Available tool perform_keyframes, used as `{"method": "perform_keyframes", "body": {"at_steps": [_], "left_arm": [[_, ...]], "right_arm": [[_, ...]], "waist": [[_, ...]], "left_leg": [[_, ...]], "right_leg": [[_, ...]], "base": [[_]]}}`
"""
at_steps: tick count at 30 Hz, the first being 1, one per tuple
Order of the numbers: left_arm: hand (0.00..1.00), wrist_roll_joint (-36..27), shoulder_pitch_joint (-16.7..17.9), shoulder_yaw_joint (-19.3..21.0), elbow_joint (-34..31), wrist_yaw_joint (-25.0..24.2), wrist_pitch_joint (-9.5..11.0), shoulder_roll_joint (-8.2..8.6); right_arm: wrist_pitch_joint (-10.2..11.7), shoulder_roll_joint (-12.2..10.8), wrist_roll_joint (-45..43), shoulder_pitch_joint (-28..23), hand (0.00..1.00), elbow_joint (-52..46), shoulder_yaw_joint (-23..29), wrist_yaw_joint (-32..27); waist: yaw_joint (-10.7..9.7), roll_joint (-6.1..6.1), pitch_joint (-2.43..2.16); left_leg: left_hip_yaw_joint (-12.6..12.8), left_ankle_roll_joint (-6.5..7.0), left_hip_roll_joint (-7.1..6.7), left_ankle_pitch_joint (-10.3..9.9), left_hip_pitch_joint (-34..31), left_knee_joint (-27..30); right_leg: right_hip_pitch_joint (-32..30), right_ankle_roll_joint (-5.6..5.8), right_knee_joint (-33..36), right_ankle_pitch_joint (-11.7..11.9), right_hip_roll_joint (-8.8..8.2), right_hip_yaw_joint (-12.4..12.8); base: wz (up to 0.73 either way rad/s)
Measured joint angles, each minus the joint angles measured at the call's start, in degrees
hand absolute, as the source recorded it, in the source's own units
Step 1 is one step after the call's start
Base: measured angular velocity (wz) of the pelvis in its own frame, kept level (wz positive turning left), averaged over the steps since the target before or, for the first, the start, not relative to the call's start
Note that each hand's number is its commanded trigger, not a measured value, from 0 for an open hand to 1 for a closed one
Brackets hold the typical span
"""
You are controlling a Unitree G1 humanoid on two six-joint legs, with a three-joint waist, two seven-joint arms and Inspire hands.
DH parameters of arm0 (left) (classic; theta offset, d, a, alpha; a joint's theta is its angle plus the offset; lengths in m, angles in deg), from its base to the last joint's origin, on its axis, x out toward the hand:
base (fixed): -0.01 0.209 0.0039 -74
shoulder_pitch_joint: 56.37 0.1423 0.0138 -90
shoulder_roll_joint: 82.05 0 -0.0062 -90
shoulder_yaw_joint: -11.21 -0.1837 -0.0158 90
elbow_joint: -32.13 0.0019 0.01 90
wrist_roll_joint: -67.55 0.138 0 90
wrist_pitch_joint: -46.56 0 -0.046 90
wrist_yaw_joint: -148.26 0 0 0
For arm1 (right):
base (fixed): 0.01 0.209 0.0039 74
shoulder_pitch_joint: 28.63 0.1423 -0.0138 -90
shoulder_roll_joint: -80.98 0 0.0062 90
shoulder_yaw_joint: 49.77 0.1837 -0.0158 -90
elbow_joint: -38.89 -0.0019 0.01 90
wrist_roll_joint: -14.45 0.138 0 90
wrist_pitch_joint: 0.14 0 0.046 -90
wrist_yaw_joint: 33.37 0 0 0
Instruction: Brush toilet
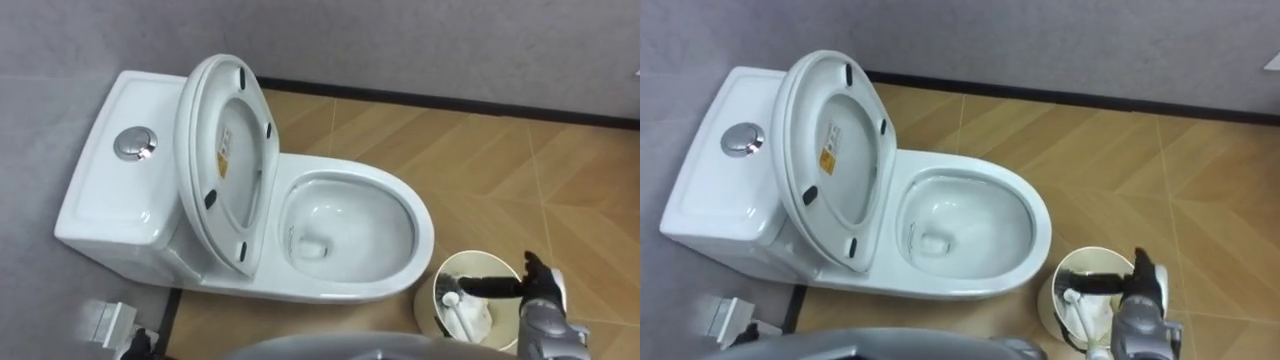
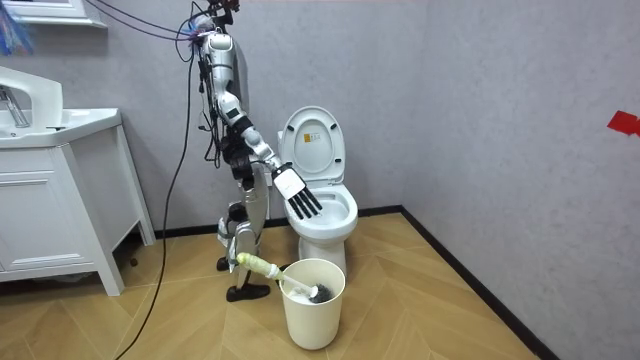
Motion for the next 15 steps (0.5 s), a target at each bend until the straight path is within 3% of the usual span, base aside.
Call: {"method": "perform_keyframes", "body": {"at_steps": [4,11,15], "left_arm": [[0.0,0.53,-0.7,0.04,-0.4,0.0,0.89,-1.17],[0.0,0.5,-2.49,-0.05,-0.37,-0.01,0.96,-2.6],[0.0,0.39,-4.67,-2.25,-0.45,-0.34,0.92,-4.34]], "right_arm": [[1.45,0.59,0.89,1.74,0.0,0.41,0.14,-1.82],[1.35,2.86,3.87,3.24,0.0,4.19,-0.14,-2.06],[1.26,5.67,4.05,7.86,0.0,10.5,-2.7,-1.63]], "waist": [[-0.12,-0.23,0.08],[0.38,-0.96,0.46],[1.0,-1.53,0.6]], "left_leg": [[0.02,-0.01,0.23,0.01,-2.01,0.44],[-0.76,0.0,0.1,0.01,-4.38,0.89],[-0.86,0.0,0.04,0.01,-9.0,3.56]], "right_leg": [[-1.61,-0.21,-0.24,0.82,0.16,-0.01],[-3.42,-0.17,0.09,0.87,0.04,-0.39],[-7.59,-0.4,1.72,1.31,-0.28,-0.92]], "base": [[-0.03],[0.04],[0.04]]}}
